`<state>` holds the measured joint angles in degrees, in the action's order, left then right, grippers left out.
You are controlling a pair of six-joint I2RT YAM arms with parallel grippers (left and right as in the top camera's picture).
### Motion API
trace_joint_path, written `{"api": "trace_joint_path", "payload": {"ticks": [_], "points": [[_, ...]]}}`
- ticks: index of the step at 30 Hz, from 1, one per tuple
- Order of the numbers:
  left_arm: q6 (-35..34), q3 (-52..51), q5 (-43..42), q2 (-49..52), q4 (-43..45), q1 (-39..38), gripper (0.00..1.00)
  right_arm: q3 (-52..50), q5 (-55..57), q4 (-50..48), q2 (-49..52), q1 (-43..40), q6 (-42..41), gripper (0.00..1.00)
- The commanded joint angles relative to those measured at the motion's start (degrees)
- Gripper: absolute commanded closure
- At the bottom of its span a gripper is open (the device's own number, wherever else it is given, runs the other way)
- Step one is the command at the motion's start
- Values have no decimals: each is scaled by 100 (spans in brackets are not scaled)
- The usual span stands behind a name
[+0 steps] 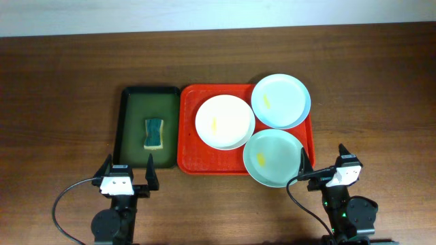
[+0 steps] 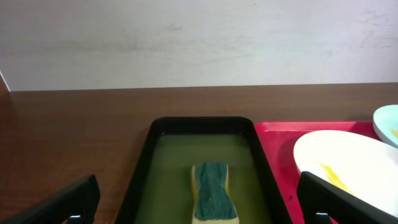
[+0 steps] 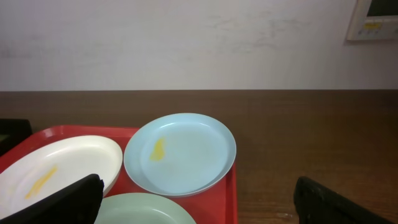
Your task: Clean dirty plates on tray and stack at the side
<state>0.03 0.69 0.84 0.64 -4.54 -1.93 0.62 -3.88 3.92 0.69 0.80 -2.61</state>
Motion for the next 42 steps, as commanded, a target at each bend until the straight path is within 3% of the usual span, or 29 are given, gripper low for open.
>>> {"api": "trace_joint_path", "payload": {"ticks": [1, 11, 13, 16, 20, 22, 27, 29, 35, 38, 42], "points": [[70, -15, -63, -24, -26, -26, 1, -31, 52, 35, -17, 33, -2, 2], [68, -15, -162, -24, -20, -28, 1, -31, 48, 35, -17, 33, -4, 1], [68, -15, -459, -24, -2, -28, 1, -31, -184, 31, -17, 33, -7, 1], [-343, -11, -1561, -24, 101, -28, 1, -31, -494, -9, -17, 33, -4, 2], [-341, -11, -1611, -24, 232, -26, 1, -31, -520, -9, -17, 33, -13, 2], [-343, -11, -1626, -24, 254, -26, 1, -31, -682, -9, -17, 33, -481, 1], [-361, 57, -2293, -24, 214, -26, 1, 48, -1311, 28, -17, 33, -785, 2], [-608, 557, -2549, -24, 48, -26, 1, 407, -1434, 131, -17, 33, -798, 2], [-256, 3143, -1746, 455, -1687, -26, 1, 2468, -1325, 1069, 208, 33, -706, 2], [116, 4575, -1659, 1207, -2479, -26, 1, 3622, -1325, 1674, 756, 33, -568, 2], [116, 6590, -1508, 2494, -3696, -26, 1, 5377, -1325, 2800, 1950, 33, -516, 2]]}}
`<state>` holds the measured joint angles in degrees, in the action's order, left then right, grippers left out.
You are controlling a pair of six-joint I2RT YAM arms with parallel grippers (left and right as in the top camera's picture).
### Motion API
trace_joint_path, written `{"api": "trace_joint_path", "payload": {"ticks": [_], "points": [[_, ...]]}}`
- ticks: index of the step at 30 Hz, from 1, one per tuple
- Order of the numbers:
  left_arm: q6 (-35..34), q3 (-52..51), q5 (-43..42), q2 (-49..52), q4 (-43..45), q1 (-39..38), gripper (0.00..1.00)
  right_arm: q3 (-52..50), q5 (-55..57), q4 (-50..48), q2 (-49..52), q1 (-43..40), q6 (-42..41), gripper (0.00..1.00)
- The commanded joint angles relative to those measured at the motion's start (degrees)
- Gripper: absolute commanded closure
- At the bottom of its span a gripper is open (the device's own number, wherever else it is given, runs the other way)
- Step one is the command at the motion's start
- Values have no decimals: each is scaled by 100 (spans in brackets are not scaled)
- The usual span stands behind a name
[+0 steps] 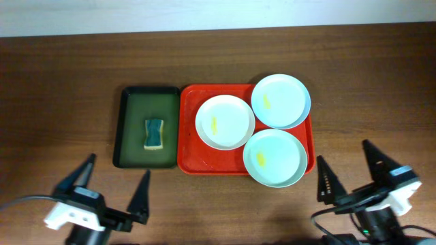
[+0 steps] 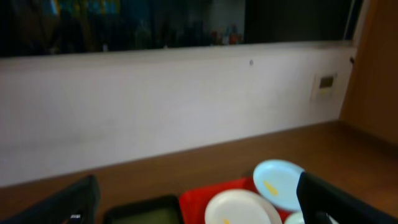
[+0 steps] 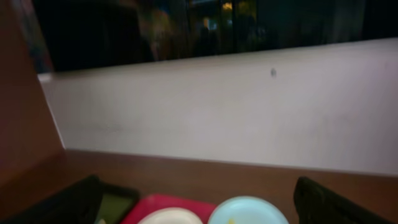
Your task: Clean dirty plates on tray and stack at the side
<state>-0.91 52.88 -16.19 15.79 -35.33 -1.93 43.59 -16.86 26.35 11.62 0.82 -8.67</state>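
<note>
On the red tray (image 1: 190,153) lie three dirty plates with yellow smears: a white plate (image 1: 225,122), a pale blue plate (image 1: 280,101) and a pale green plate (image 1: 275,158). A green-topped sponge (image 1: 154,133) lies in the black tray (image 1: 127,129) of liquid to the left. My left gripper (image 1: 114,190) stands open near the table's front left, raised, nothing between its fingers. My right gripper (image 1: 347,171) stands open at the front right, also empty. The left wrist view shows the white plate (image 2: 239,207) and blue plate (image 2: 278,175) from afar.
Brown wooden table (image 1: 61,88) runs all round both trays. A pale wall (image 2: 155,112) and dark windows stand behind the table in the wrist views. The stretch of table right of the red tray (image 1: 368,102) is bare wood.
Both arms have risen and drawn back toward the table's front edge, their wrist cameras now looking from higher up. Both grippers stay open. Plates, sponge and trays have not moved.
</note>
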Motion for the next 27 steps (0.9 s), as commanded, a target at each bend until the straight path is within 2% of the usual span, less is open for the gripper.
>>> {"api": "trace_joint_path", "payload": {"ticks": [1, 4, 7, 10, 13, 18, 19, 20, 21, 22, 23, 26, 27], "points": [[236, 1799, 208, 1263, -879, -26, 1, 1495, -26, 876, 1150, 31, 90, 2], [595, 3324, 223, 2345, -1862, -26, 1, 3150, -26, 2214, 2426, 31, 96, 1], [599, 4492, 254, 3351, -2785, -26, 1, 4441, -28, 3381, 3589, 31, 376, 2], [597, 5790, 251, 4752, -4146, -26, 1, 5794, -31, 4839, 5080, 31, 396, 2], [597, 6395, 251, 5838, -5086, -26, 1, 6295, -33, 5482, 5995, 31, 393, 2], [592, 6443, 247, 7353, -5810, -26, 1, 6308, -247, 5626, 7320, 31, 378, 1], [592, 6443, 247, 7617, -5860, -26, 1, 6308, -249, 5646, 7486, 31, 374, 3], [592, 6443, 245, 7958, -5930, -26, 2, 6308, -433, 5683, 7772, 31, 374, 29], [592, 6443, 219, 8168, -5971, -26, 25, 6308, -634, 5705, 7971, 33, 374, 46], [592, 6443, 203, 8426, -5995, -26, 76, 6308, -780, 5751, 8188, 52, 376, 77], [592, 6443, 203, 8730, -6022, -26, 100, 6301, -754, 5803, 8415, 125, 398, 87], [573, 6437, 208, 9283, -6063, -28, 100, 6188, -483, 5812, 8736, 439, 393, 87], [570, 6437, 205, 9418, -5995, -28, 100, 6166, -363, 5812, 8837, 570, 391, 84]]}}
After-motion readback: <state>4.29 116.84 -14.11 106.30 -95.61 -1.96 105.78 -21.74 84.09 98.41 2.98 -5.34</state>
